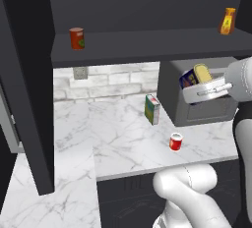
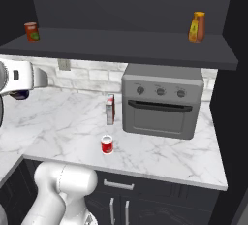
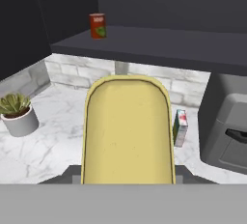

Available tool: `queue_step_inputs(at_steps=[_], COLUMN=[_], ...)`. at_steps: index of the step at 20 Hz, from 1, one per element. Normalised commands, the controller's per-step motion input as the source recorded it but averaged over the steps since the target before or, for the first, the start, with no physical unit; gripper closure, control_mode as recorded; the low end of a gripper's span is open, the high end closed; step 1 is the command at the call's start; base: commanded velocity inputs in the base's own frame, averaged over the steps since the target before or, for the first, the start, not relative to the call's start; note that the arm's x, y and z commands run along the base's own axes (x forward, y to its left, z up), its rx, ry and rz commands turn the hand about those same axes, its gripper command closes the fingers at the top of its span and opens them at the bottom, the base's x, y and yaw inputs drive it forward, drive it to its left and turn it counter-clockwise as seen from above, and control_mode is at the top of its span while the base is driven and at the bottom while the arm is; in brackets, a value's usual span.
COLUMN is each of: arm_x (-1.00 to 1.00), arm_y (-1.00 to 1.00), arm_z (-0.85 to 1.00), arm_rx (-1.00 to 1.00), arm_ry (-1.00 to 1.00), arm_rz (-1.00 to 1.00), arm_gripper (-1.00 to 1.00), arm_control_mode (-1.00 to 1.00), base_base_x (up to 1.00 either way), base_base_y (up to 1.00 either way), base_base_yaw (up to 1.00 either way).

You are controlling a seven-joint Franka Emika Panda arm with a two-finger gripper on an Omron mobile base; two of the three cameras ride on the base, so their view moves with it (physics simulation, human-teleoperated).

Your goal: Pick the cans from the counter and place them in their designated side in the cabinet.

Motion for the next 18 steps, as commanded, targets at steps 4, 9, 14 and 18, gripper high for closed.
queue_step_inputs(at_steps=[4,9,14,18], arm_x=[0.06,0.07,0.10,0.08], arm_y=[0.00,0.00,0.00,0.00], arm_z=[0.09,0.08,0.05,0.09], arm_rx=[0.00,0.00,0.00,-0.01], arm_ry=[-0.05,-0.05,-0.03,-0.03], arm_rz=[0.01,0.01,0.01,0.01], arm_gripper=[1.00,1.00,1.00,1.00], arm_control_mode=[-1.00,-1.00,-1.00,-1.00], base_base_x=[0.00,0.00,0.00,0.00], base_base_y=[0.00,0.00,0.00,0.00], base_base_yaw=[0.00,0.00,0.00,0.00])
